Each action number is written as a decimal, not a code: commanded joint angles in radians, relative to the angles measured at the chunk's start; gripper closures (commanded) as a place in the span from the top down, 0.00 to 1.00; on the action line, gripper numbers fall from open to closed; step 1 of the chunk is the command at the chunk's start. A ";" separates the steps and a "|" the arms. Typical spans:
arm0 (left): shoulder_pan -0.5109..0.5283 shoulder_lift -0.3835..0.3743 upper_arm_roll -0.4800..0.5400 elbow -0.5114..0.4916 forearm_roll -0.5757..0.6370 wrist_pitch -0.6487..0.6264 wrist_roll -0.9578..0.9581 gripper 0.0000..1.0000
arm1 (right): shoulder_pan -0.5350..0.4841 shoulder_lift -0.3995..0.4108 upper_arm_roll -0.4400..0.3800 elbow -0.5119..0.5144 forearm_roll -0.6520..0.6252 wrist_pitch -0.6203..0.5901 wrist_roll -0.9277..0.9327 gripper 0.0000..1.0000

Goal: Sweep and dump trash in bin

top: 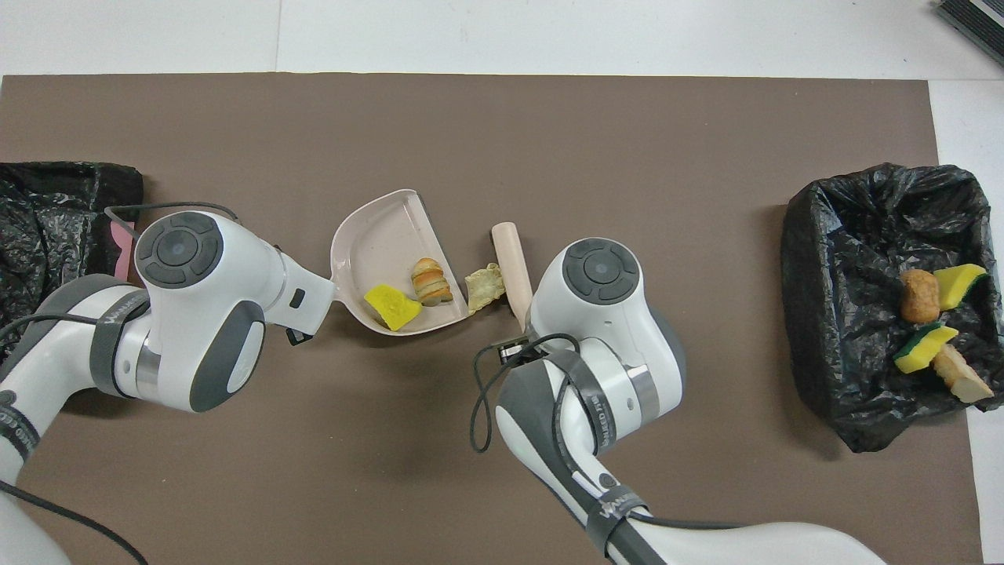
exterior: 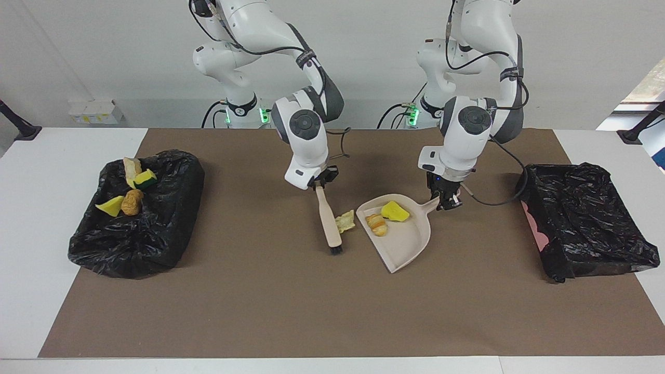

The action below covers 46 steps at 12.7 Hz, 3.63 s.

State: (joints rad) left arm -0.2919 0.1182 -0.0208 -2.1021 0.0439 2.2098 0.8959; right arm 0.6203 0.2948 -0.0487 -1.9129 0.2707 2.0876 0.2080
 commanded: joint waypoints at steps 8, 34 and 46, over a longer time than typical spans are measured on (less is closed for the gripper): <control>0.057 -0.031 -0.005 -0.032 -0.007 -0.010 0.067 0.00 | 0.073 0.023 -0.011 0.028 0.188 0.065 0.074 0.00; 0.817 0.052 -0.004 0.548 0.199 -0.213 0.799 0.00 | 0.268 -0.252 -0.011 -0.249 -0.128 -0.047 0.539 1.00; 0.709 0.026 -0.001 0.501 0.862 -0.179 0.709 0.00 | -0.224 -0.253 -0.016 0.164 -0.283 -0.368 -0.094 1.00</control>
State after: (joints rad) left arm 0.4518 0.1678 -0.0289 -1.5981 0.8334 2.0559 1.6180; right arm 0.4826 0.0398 -0.0737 -1.7908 0.0027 1.7465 0.2340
